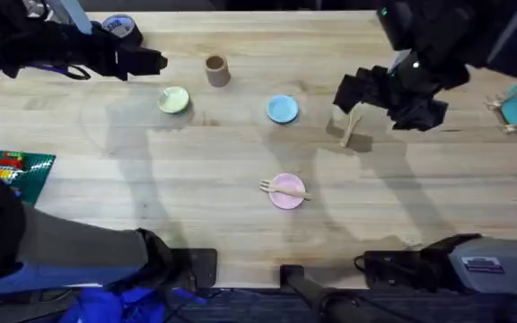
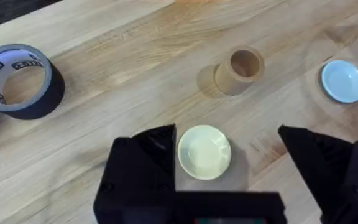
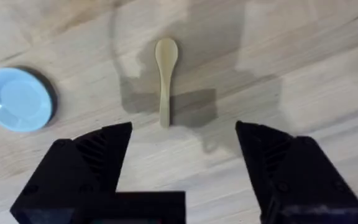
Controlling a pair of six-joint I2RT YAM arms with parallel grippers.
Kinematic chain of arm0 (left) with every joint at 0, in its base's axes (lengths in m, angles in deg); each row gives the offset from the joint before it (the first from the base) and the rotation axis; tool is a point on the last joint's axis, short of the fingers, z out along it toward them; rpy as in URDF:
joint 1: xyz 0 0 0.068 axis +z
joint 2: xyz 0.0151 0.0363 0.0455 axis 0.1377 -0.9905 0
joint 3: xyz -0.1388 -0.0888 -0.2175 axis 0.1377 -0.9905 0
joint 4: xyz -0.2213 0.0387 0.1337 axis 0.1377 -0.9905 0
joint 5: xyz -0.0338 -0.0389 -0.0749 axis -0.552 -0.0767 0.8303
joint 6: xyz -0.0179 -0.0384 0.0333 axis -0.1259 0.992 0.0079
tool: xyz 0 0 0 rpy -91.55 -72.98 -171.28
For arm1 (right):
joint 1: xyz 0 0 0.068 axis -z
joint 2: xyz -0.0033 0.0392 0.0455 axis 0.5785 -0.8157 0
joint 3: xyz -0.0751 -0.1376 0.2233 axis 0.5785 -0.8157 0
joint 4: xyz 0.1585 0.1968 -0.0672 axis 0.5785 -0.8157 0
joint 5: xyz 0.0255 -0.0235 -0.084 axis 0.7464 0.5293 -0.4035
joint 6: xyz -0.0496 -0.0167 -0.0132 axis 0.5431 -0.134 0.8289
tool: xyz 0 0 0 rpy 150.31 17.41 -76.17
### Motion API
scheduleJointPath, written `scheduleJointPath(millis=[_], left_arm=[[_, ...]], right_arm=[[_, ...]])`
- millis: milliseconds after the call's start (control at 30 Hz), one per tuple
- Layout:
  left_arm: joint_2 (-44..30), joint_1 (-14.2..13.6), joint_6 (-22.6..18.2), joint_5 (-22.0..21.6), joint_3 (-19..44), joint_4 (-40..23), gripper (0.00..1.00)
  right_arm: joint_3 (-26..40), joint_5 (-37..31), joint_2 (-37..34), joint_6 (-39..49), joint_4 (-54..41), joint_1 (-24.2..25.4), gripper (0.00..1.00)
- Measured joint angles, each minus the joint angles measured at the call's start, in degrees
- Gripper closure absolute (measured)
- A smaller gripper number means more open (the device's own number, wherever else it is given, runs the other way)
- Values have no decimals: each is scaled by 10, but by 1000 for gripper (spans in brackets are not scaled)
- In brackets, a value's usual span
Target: Pick up a utensil and set it on the pink plate, then put the other utensil in the container.
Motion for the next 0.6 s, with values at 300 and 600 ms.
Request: scheduleJointPath(millis=[300,600], left_arm=[[-13,0,-20,-14,0,28,8],[-13,0,-21,-14,0,28,8]], right_arm=[[0,3,-62,-126,16,-1,41],[0,-29,-135,-143,48,-16,6]])
